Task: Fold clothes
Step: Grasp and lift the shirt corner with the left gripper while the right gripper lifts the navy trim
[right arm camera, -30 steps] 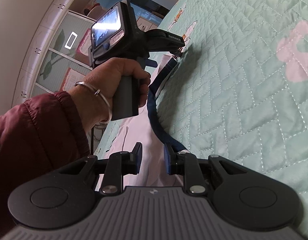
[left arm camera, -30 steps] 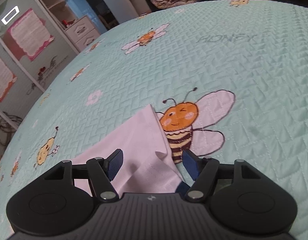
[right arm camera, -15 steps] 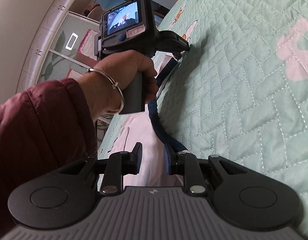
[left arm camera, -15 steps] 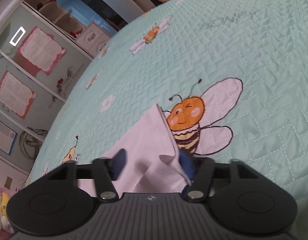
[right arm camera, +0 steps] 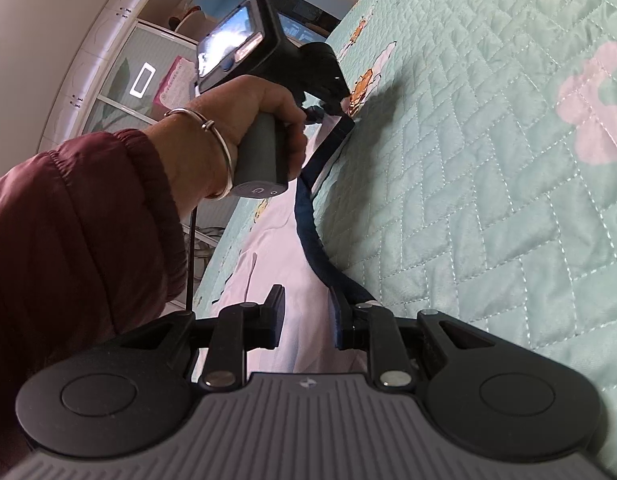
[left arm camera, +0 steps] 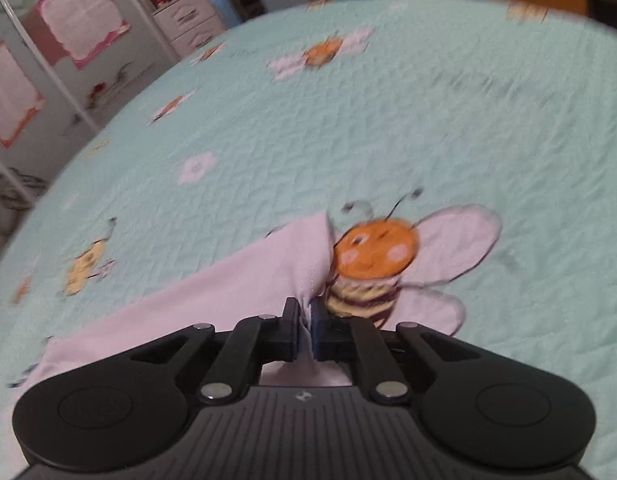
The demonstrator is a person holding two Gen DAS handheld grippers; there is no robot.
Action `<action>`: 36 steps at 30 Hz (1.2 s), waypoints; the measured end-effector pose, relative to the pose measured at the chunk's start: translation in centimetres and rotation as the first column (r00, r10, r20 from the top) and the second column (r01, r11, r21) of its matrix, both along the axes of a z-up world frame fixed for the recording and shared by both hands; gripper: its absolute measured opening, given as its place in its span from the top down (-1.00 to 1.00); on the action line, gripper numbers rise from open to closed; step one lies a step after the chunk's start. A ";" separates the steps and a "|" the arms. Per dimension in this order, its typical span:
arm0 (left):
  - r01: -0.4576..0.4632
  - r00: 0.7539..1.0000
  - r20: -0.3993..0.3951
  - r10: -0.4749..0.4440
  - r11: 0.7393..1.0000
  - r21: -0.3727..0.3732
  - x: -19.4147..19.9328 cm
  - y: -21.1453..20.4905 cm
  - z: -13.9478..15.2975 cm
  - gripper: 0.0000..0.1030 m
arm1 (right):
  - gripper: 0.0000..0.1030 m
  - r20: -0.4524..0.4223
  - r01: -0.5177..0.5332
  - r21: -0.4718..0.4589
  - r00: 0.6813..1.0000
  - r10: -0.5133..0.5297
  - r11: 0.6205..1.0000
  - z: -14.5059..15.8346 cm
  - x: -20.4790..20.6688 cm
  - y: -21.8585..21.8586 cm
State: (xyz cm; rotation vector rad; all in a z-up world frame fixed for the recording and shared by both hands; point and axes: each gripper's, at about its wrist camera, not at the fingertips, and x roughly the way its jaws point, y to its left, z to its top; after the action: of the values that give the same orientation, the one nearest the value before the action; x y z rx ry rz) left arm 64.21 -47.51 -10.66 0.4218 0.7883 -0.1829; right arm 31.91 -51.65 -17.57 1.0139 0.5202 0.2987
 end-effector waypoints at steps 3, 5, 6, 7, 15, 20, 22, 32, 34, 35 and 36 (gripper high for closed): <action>0.038 0.999 0.009 -0.037 0.990 -0.139 -0.5 2.2 1.8 0.90 | 0.55 -0.002 0.003 -0.001 1.000 -0.003 1.000 0.0 0.0 0.1; 0.054 0.999 0.014 -0.053 0.979 -0.199 -0.5 3.6 3.0 0.90 | 0.55 -0.004 0.006 -0.006 1.000 -0.006 1.000 0.1 0.0 0.2; 0.058 0.998 0.013 -0.057 0.974 -0.218 -0.3 4.1 3.6 0.89 | 0.55 -0.005 0.007 -0.011 1.000 -0.007 1.000 0.1 0.0 0.2; 0.055 0.998 0.009 -0.054 0.972 -0.229 -0.2 4.6 4.1 0.89 | 0.55 -0.006 0.008 -0.017 1.000 -0.009 1.000 0.2 0.1 0.3; 0.033 0.999 0.016 -0.030 0.964 -0.265 0.8 7.3 6.6 0.89 | 0.30 -0.008 0.035 -0.035 0.999 -0.035 0.999 1.0 -0.1 -0.1; 0.016 0.999 0.054 0.002 0.943 -0.333 -0.6 11.1 8.8 0.89 | -0.20 0.049 0.165 -0.196 0.986 -0.158 0.967 3.1 -0.9 -0.9; -0.003 0.998 0.063 0.029 0.929 -0.371 -1.3 13.3 9.8 0.89 | -0.23 0.008 0.133 -0.276 0.991 -0.137 0.952 3.6 -0.2 -0.7; -0.066 0.990 0.079 0.115 0.886 -0.458 -2.9 22.0 13.0 0.89 | -0.19 -0.058 -0.076 -0.562 0.997 0.052 0.824 4.4 3.2 2.9; -0.064 0.990 0.084 0.116 0.882 -0.467 -3.0 23.0 13.4 0.89 | 0.72 -0.069 -0.107 -0.609 0.994 0.083 0.786 4.5 3.6 3.8; -0.060 0.989 0.089 0.115 0.880 -0.471 -3.1 23.6 13.7 0.89 | 0.90 -0.076 -0.127 -0.605 0.992 0.102 0.786 4.4 3.9 3.9; -0.056 0.988 0.098 0.116 0.879 -0.474 -3.3 24.3 13.9 0.89 | 0.96 -0.078 -0.139 -0.599 0.990 0.115 0.788 4.3 4.1 3.9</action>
State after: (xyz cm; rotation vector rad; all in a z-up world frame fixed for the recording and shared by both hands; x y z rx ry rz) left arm 60.93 -23.26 3.27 -0.0647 0.6118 -0.2542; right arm 36.04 -47.71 -13.25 0.3563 0.6662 0.2095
